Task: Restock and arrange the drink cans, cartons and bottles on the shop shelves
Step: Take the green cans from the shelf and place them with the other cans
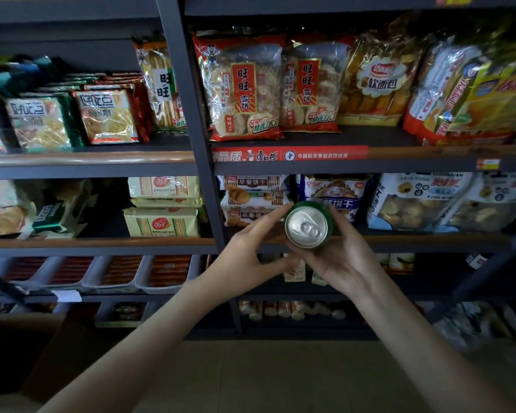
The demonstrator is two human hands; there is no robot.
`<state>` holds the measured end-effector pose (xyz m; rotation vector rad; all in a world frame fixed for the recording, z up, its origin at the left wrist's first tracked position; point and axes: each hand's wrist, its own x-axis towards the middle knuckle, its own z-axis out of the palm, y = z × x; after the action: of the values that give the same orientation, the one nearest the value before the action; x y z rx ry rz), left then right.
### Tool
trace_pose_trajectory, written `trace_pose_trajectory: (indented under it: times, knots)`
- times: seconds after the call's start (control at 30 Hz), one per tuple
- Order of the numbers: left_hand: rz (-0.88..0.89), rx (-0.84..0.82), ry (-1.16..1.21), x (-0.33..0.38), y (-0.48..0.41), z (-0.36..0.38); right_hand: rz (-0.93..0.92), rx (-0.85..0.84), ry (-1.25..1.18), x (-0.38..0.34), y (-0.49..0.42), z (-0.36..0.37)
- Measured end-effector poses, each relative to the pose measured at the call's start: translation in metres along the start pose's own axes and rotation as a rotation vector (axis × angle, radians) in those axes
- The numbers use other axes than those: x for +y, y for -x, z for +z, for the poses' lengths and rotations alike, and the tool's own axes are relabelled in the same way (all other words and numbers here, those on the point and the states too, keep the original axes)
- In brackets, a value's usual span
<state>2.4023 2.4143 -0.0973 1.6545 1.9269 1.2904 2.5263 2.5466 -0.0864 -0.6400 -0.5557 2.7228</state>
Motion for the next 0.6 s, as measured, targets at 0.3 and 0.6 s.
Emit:
trace_pose_trajectory:
  times: [0.3,0.6]
  knots:
    - [-0.024,0.199,-0.339,0.035,-0.016,0.009,0.009,0.030,0.027,-0.003,0.007,0.018]
    - [-0.281,0.378,0.157,0.045,-0.045,-0.012,-0.177,0.021,0.504,-0.042,0.017,0.013]
